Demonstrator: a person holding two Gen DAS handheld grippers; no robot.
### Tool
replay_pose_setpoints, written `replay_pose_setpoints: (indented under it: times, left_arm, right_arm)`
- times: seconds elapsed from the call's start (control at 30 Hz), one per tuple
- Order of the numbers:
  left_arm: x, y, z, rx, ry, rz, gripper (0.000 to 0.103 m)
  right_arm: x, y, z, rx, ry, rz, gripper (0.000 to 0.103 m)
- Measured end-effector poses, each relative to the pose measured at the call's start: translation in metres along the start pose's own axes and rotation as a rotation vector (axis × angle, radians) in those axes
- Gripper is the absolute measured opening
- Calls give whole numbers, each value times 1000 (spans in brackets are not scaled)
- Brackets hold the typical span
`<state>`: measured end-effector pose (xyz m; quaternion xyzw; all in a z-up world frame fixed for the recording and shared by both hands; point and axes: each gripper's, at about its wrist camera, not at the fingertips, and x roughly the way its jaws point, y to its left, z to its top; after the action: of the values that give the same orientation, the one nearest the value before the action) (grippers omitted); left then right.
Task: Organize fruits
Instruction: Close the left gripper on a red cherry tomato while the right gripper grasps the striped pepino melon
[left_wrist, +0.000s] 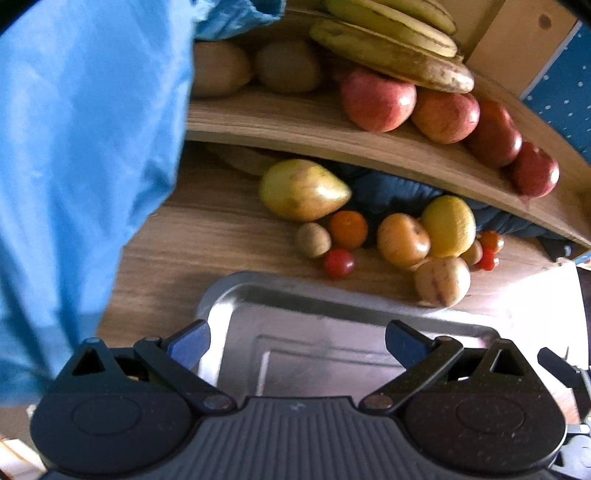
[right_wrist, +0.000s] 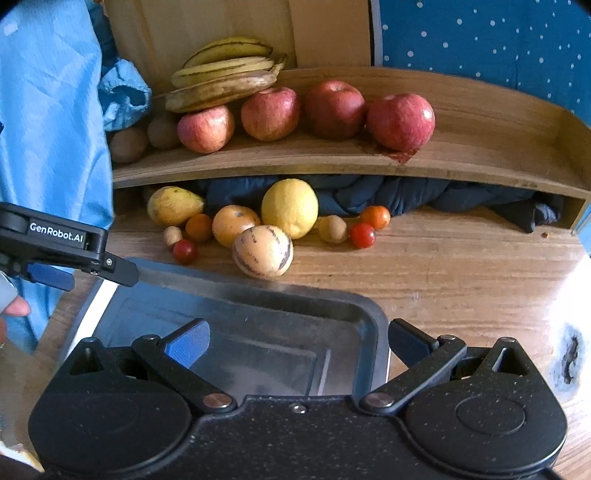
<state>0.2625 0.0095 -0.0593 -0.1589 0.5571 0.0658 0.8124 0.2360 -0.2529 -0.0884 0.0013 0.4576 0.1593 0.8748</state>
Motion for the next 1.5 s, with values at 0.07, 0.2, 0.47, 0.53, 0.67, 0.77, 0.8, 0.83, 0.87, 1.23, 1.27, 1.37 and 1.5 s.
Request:
replay_pose_setpoints:
  times: [0.07,0.2,0.47,0.53,0.67,0.77,0.8,0.83,0.87,1.23,1.27,1.37,1.5]
  left_arm:
    - [5,-2,5,11,5,-31,102]
    - [16,-8,14,45,10,-53,102]
    - [31,-11,24,76,8,-82,94]
    - [34,-10,26,77,12,-90,90]
    - [36,-9,29,75,11,-107,82]
    - [39,-11,32,73,8,-116,76]
    - [39,-11,33,72,8,-118,75]
    - [39,-11,33,70,8,-121,72]
    - [39,-11,34,66,7,-123,69]
    - [42,-8,35,43,13,-141,48]
    - [43,-7,35,42,16,-142,44]
    - [47,-8,36,38,25,-147,41]
    - [50,-9,37,37,32,-152,38]
  right_arm:
    - [4,2,3,1,-6,-25,102]
    - [10,6,9,4,-22,-64,102]
    - [20,12,16,15,-30,-81,102]
    - [23,14,18,19,-28,-84,102]
    - [29,17,22,19,-28,-80,99]
    - [34,18,25,18,-24,-76,96]
    - [36,19,26,17,-23,-76,95]
    - [37,20,27,16,-22,-75,95]
    - [38,20,28,15,-23,-75,94]
    - [52,25,41,-6,-21,-53,84]
    - [53,26,41,-8,-20,-49,83]
    - [57,28,43,-16,-18,-40,81]
    - [63,29,45,-21,-10,-32,76]
